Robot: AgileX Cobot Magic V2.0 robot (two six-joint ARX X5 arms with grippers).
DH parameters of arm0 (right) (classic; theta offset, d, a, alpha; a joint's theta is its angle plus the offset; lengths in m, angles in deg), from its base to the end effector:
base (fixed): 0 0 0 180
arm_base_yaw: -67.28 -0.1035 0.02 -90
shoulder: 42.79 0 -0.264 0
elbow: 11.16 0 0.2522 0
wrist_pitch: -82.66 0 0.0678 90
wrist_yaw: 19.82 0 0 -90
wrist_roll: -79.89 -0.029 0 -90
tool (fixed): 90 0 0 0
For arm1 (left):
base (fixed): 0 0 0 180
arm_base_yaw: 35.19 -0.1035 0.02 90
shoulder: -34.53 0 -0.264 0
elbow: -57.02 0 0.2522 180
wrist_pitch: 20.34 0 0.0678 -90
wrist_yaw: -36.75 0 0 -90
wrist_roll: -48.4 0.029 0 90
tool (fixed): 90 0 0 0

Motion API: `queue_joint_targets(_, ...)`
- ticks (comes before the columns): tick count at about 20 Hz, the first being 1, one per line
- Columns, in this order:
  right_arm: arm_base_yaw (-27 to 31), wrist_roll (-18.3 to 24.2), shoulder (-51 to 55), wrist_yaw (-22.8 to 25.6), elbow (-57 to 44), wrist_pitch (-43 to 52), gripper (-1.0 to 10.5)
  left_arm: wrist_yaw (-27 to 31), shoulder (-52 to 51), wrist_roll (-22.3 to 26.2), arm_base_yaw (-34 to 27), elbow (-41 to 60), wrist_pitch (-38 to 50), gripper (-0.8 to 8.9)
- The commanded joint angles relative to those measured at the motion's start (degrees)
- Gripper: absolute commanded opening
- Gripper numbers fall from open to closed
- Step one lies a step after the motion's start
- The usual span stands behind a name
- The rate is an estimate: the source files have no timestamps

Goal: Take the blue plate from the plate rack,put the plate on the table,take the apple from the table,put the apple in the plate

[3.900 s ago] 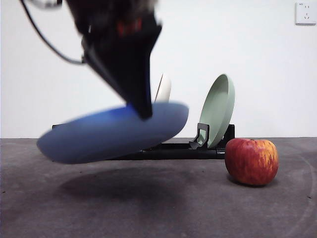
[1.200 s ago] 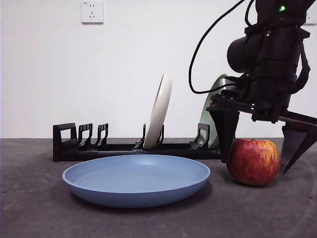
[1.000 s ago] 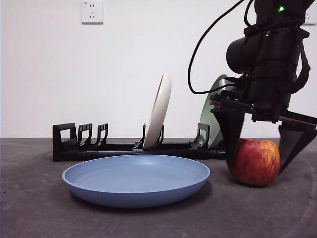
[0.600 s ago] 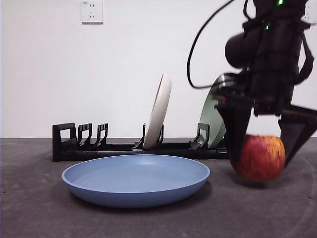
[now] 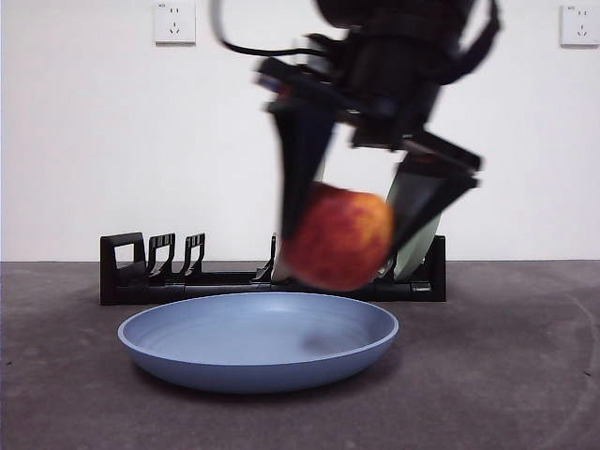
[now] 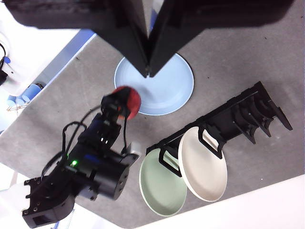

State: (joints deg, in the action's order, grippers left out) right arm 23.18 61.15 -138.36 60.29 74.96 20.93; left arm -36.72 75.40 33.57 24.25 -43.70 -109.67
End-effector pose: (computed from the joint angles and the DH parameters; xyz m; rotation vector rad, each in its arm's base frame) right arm 0.2303 0.2301 0.2336 -0.1116 1.3343 0.5996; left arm 0.0225 -0.0219 0.4473 0.0806 0.5038 -0.6694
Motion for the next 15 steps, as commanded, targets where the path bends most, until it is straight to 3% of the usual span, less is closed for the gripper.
queue_joint_targets(1,-2.0,-1.2,-3.7,0.5,3.8,-0.4,-0.1,-0.4,0.5,-1.8,0.1,0.2,0.2,-0.05)
queue_joint_targets(6,-3.7,0.4,-12.4,5.0,13.8,-5.5,-0.1,-2.0,0.5,-3.0,0.1,0.2,0.1,-0.05)
queue_joint_targets(15,-3.7,1.2,-20.1,5.1,15.5,-4.3,0.0,-3.2,0.4,-3.0,0.1,0.2,0.1,-0.05)
